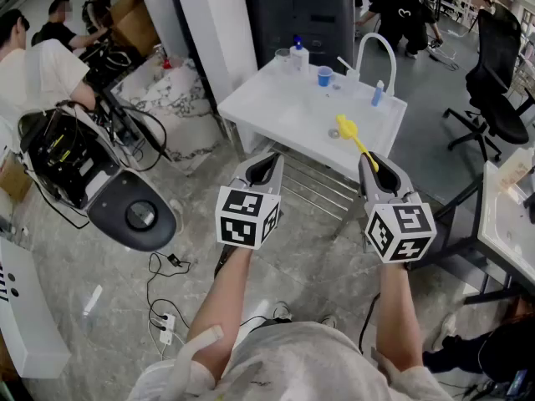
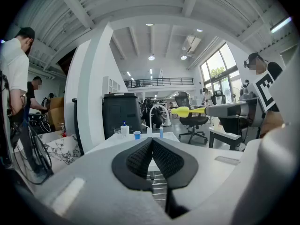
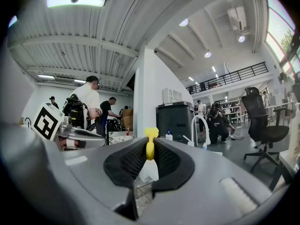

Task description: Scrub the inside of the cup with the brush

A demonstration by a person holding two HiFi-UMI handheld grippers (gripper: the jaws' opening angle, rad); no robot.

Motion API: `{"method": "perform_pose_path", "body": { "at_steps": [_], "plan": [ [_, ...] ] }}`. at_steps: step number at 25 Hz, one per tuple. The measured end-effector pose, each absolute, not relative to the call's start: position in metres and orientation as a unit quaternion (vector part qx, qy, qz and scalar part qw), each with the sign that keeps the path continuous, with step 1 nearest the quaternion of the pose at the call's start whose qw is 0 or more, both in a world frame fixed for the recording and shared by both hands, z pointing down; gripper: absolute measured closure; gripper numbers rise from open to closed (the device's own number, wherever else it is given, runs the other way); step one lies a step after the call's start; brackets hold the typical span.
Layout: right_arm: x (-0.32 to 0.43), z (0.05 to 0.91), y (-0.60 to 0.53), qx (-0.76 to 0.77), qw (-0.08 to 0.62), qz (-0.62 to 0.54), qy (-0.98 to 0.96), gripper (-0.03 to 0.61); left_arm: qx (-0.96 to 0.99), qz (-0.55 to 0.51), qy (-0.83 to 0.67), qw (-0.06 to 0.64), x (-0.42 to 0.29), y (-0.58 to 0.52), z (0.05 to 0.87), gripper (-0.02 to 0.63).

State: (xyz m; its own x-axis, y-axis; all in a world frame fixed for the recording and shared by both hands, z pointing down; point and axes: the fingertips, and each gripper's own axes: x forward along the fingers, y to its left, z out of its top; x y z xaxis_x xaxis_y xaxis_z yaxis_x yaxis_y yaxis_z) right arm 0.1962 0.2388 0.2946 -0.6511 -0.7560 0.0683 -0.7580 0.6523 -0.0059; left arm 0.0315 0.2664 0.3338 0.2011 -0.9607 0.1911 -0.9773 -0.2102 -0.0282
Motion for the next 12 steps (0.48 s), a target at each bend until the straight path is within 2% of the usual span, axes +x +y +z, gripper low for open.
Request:
{"method": "perform_pose_path", "body": {
  "at_steps": [10,12],
  "plan": [
    [0.151,0.307,0.231,0.431,0.034,0.027,-0.902,0.545,0.783,0.076,-0.615,0.051,-0.015,0.253,0.342,0.613],
    [0.143,0.308,0.226,0.432,0.035,0.026,-0.901,0.545,0.786,0.075,-0.611,0.053,-0.022,0.246,0.344,0.59]
  ]
}}
